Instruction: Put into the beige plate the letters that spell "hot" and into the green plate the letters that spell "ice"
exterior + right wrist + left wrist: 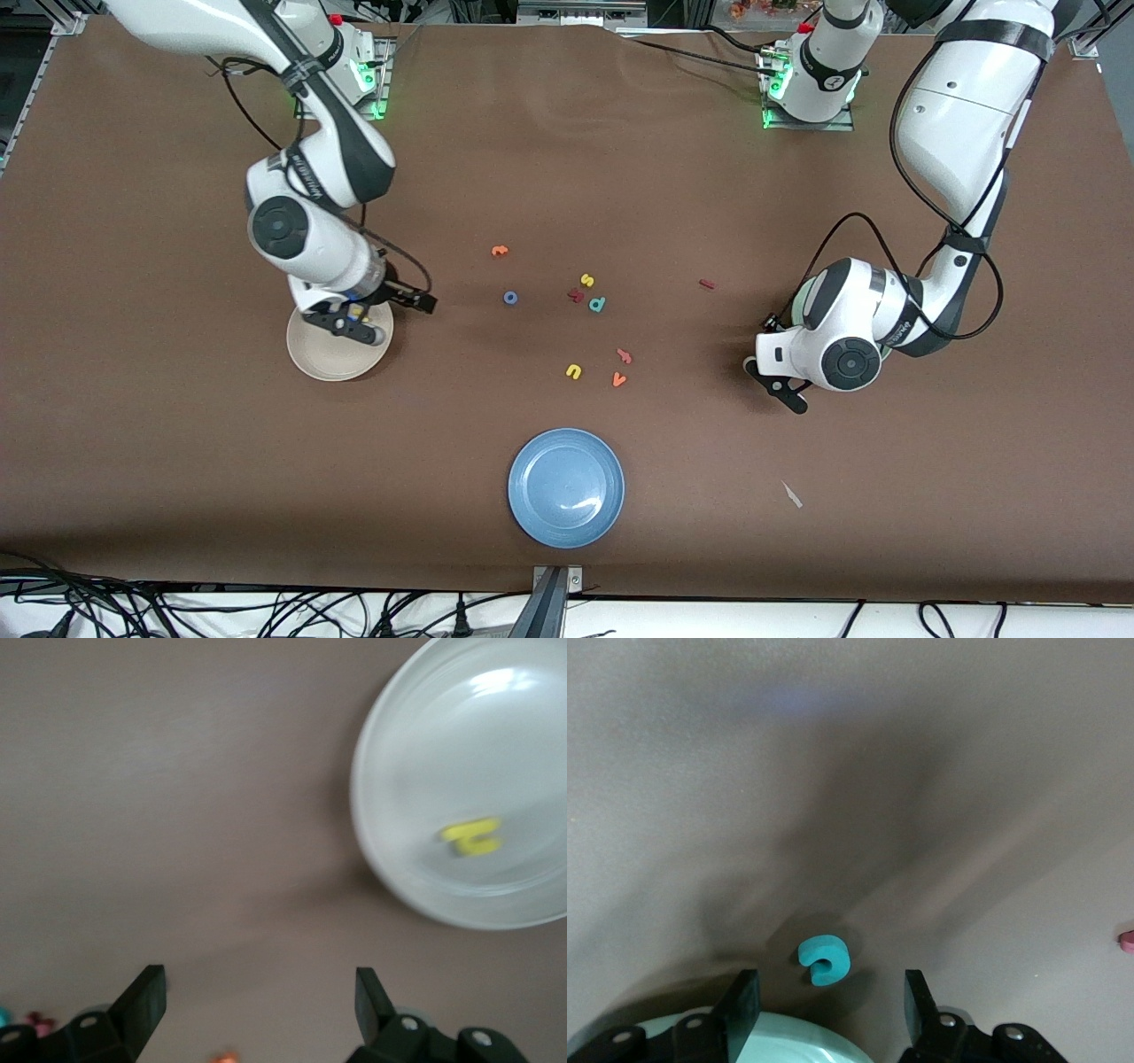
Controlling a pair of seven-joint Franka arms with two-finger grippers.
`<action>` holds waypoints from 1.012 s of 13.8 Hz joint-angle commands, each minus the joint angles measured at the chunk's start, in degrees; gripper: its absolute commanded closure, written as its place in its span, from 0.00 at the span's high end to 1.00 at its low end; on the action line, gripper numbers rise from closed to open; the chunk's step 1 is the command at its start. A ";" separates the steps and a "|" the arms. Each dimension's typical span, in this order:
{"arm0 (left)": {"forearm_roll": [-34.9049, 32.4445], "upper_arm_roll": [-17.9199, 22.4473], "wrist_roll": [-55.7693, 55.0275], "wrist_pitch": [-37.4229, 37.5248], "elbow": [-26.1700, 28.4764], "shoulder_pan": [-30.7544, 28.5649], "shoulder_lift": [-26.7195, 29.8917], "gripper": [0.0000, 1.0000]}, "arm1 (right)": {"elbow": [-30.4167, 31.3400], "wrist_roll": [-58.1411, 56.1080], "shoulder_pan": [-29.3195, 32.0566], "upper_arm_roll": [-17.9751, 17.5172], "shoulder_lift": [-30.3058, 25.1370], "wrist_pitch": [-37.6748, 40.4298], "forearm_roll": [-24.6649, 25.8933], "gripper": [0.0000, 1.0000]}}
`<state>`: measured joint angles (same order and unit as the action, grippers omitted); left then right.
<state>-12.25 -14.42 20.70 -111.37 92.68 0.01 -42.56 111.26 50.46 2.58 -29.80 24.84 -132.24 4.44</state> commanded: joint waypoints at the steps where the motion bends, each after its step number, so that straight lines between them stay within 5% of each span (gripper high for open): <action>1: -1.63 -0.17 -0.31 -0.60 0.93 -0.01 0.55 0.68 | -2.63 8.22 -4.93 1.49 4.85 -5.90 -0.31 0.95; 4: -1.72 -0.17 -0.92 -0.77 0.93 0.60 -0.07 0.49 | -4.82 13.95 -12.05 5.26 8.46 -9.52 0.04 0.95; 14: -1.72 0.01 -0.92 -4.03 2.86 0.43 -0.24 0.49 | -5.45 22.05 -18.31 8.18 13.30 -13.04 4.79 0.94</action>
<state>-12.37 -14.36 20.53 -113.57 93.91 0.51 -42.90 106.19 70.60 -14.83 -22.22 37.79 -144.94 8.10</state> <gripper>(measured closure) 0.511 0.053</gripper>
